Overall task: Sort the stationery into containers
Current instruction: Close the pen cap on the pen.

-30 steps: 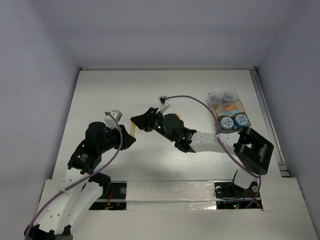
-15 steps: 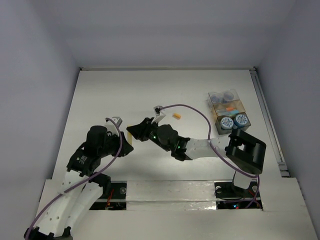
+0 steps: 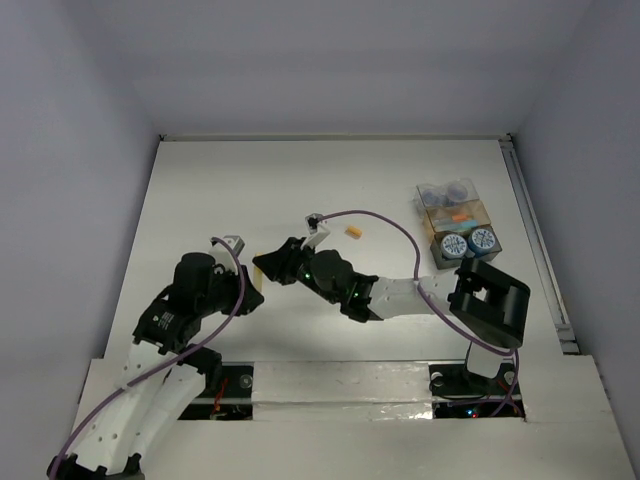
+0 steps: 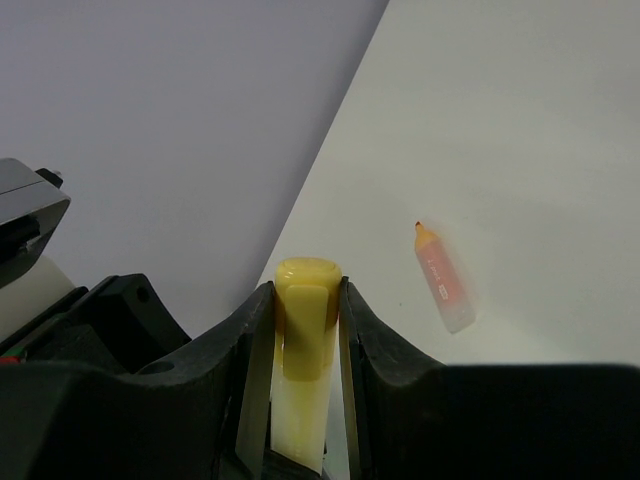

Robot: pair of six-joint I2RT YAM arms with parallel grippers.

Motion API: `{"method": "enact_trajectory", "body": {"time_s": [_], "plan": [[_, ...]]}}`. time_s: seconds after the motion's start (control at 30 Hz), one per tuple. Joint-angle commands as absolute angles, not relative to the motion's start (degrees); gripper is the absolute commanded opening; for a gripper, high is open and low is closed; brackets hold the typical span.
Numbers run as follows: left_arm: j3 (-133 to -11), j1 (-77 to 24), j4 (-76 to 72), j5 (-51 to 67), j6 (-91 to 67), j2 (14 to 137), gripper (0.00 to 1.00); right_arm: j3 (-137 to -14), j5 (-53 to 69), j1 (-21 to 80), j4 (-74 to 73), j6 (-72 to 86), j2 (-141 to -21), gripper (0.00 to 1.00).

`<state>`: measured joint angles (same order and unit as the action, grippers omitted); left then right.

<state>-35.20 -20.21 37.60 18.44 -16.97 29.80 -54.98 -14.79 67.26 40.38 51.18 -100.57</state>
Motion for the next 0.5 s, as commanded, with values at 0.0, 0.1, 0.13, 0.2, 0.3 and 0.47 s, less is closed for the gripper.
{"method": "enact_trajectory", "body": {"time_s": [0.0,0.1,0.13,0.2,0.3,0.47], "plan": [[-40.34,-18.02,4.40,8.61,-16.61,29.53,0.00,-51.77,3.78,75.94,20.04,48.34,-104.59,0.00],[-40.69,-16.62,4.57,7.30,-16.87,29.45,0.00,-52.99,1.86,76.46,16.63,46.94,-104.50,0.00],[-40.43,-16.61,4.48,7.21,-16.87,28.83,0.00,-53.26,1.24,76.46,16.09,46.67,-104.41,0.00],[-40.25,-16.61,4.05,8.17,-16.96,28.48,0.00,-52.91,-0.69,76.46,16.35,47.28,-103.19,0.00],[-39.73,-16.61,3.78,12.29,-17.75,29.44,0.00,-52.47,-4.30,73.84,18.61,47.11,-99.25,0.00],[-38.50,-16.61,4.92,19.06,-18.19,31.81,0.27,-52.29,-5.80,62.18,22.76,45.27,-94.31,0.00]]}}
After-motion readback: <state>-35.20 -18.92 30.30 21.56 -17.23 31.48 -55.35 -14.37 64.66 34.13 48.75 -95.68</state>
